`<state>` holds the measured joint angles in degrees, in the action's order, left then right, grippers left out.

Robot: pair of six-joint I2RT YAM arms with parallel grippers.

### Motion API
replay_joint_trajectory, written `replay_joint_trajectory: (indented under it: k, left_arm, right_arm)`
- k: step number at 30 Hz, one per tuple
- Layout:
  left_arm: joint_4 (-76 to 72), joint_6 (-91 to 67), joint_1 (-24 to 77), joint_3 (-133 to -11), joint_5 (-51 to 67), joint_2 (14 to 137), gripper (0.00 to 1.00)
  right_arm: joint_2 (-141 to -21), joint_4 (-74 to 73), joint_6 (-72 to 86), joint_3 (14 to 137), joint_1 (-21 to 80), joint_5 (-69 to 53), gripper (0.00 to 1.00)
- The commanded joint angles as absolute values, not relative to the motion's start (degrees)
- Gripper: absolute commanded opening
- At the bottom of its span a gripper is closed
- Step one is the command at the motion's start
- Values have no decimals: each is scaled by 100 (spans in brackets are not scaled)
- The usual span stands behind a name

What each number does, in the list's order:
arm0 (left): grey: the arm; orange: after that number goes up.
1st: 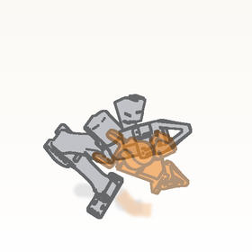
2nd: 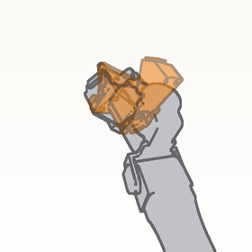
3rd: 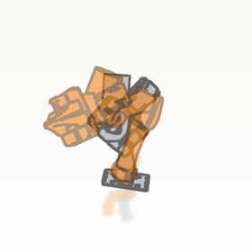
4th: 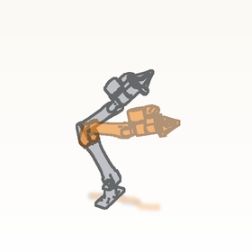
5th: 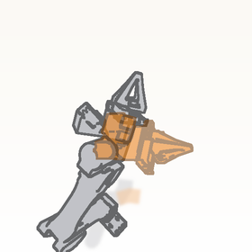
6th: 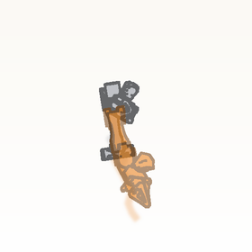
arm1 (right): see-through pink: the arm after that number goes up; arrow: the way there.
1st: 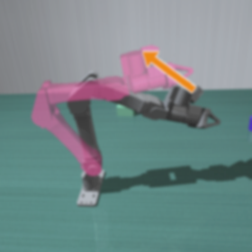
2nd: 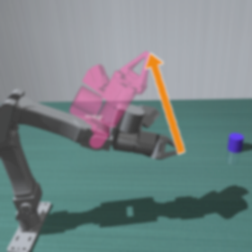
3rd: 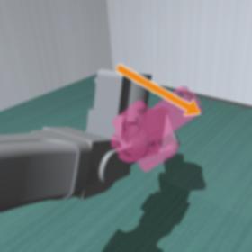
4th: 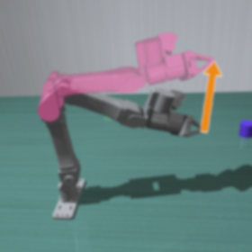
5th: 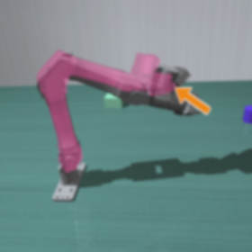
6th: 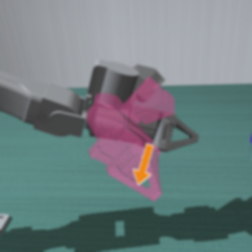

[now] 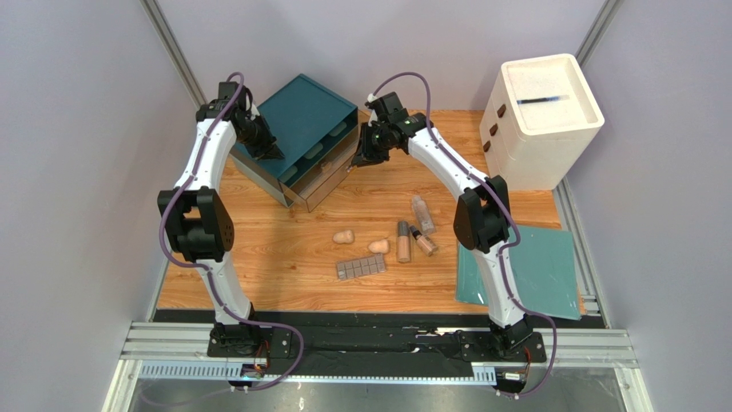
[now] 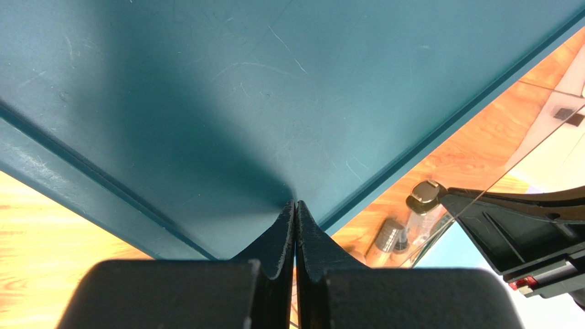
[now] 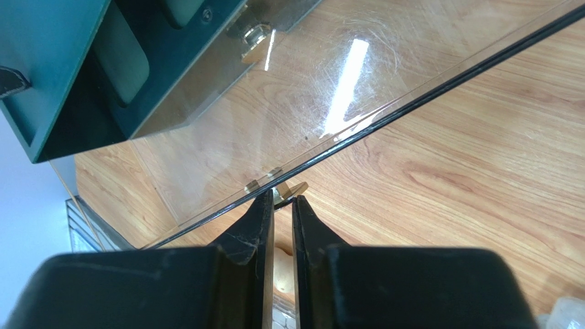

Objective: Organize the makeup

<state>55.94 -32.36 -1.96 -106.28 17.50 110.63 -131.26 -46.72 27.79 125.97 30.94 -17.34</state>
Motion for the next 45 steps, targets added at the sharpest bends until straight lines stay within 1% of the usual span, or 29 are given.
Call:
replay_joint_trajectory:
  k: [1,5,6,8,9,11,12,15,18,21,25,29,30,32,35,40,45]
  left_arm:
    - [5898,-3023,-228,-10679,1441,11268,0]
    - [5880,-2980,-229,-10696,1494,11268,0]
    - [5845,-2910,-220,-10696,1520,11268,0]
    - [5827,-2813,-220,-10740,1582,11276,0]
    - [5836,-2752,-220,-10749,1591,11268,0]
    - [5819,-2707,-220,-10767,1565,11233,0]
    - [5801,-2681,-220,-10767,1564,11215,0]
    - [5766,-2584,-220,-10793,1617,11145,0]
    - [5591,-2549,-220,-10714,1652,11013,0]
    - [5449,-2549,-220,-10626,1687,10925,0]
    - [5458,-2523,-220,-10609,1758,10969,0]
    - [5493,-2479,-228,-10565,1793,11004,0]
    - [5493,-2470,-220,-10547,1810,10995,0]
    - [5484,-2435,-220,-10503,1845,11004,0]
    - [5484,-2391,-220,-10450,1898,11004,0]
    - [5476,-2356,-220,-10424,1951,11004,0]
    - [5458,-2373,-228,-10389,2013,11039,0]
  right_arm:
    - [-13210,-6362,2154,12630,3076,-1091,11]
    - [-13026,-6469,1925,12561,3076,-1055,18]
    - [-12895,-6347,1951,12490,3067,-1029,23]
    - [-12789,-6206,1934,12393,3076,-1081,29]
    - [-12710,-6162,1942,12401,3067,-1081,37]
    - [-12613,-6144,1951,12436,3076,-1011,43]
    - [-12569,-6144,1934,12463,3076,-993,47]
    - [-12270,-6082,1864,12279,3076,-827,54]
    - [-11884,-5933,1740,11894,3067,-686,59]
    - [-11497,-5714,1644,11532,3067,-650,60]
    - [-11110,-5467,1608,10699,3032,-502,63]
    - [-11092,-5528,1591,10012,2927,-71,64]
    - [-11135,-5546,1600,9898,2883,217,64]
    - [-11180,-5555,1652,9573,2813,351,67]
    - [-11232,-5406,1696,9256,2672,396,67]
    - [-11460,-5326,1767,9141,2488,448,66]
    - [-11847,-5160,1793,9079,2320,81,62]
